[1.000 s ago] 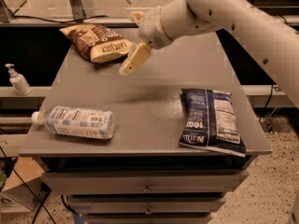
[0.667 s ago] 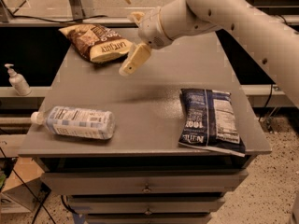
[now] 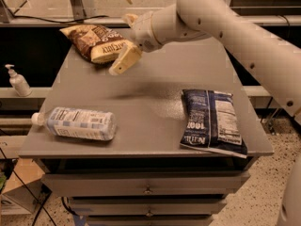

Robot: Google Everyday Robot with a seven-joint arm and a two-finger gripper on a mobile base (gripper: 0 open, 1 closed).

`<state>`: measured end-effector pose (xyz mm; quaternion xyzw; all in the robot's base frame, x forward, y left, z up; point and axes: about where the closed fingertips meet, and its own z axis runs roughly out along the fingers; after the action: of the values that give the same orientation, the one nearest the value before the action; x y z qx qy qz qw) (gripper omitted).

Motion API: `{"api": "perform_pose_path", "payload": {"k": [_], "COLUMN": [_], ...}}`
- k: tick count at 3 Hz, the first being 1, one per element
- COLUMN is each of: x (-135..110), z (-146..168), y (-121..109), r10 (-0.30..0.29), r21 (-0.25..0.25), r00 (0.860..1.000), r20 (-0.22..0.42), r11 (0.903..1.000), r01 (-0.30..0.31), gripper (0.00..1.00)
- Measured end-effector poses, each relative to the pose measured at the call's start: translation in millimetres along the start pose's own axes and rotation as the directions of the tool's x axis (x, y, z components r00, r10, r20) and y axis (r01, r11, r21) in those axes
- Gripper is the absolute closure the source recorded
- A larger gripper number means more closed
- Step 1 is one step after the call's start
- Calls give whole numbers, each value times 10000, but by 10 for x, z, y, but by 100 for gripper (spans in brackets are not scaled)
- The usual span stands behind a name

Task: Move brown chip bag near blue plastic bottle

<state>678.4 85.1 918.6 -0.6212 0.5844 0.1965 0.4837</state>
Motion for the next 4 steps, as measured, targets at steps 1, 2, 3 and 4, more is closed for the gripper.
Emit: {"api": "perform_pose_path", "payload": {"k": [1,2,3,4], "x": [34,95,123,143], "z": [185,410,587,751], "y": [-55,-98,-145,-200], "r10": [359,905,1330,1641], "r21": [222,376,483,539], "r00": [9994,9956,9903,9852], "r20": [30,240,391,501], "r11": [9991,9951,9897,9845], "r01": [-360,-914,-1348,-1667], "gripper": [0,0,0,0]}}
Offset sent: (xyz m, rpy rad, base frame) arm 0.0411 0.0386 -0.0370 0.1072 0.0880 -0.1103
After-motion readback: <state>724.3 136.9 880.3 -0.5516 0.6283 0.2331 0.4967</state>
